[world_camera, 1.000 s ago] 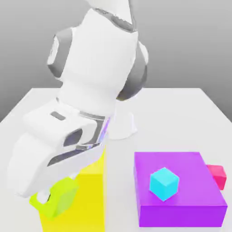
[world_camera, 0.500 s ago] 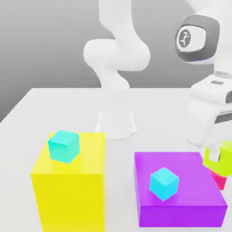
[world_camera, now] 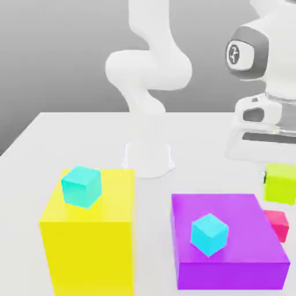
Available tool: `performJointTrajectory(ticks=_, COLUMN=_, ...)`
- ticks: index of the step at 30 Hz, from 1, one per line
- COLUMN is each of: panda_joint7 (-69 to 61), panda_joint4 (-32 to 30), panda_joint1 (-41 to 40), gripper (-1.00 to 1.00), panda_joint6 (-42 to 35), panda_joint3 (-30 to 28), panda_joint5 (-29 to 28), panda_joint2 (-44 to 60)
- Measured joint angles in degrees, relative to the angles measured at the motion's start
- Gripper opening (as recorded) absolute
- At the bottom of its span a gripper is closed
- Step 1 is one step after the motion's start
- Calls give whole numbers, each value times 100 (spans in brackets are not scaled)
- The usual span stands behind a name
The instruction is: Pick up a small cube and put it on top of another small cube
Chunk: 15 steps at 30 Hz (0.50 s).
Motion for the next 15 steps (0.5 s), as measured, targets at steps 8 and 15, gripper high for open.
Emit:
performJointTrajectory(ticks=8, panda_joint7=1783, panda_joint4=-545, panda_joint1=-566, gripper=-100, panda_joint6=208, panda_joint3=-242, panda_joint5=42, panda_joint2=-148)
performJointTrajectory(ticks=15, panda_joint7=2289, panda_joint4=-717, panda_joint1=-748, gripper=100, panda_joint6=931, panda_joint3=-217, panda_joint5=-569, panda_joint2=525)
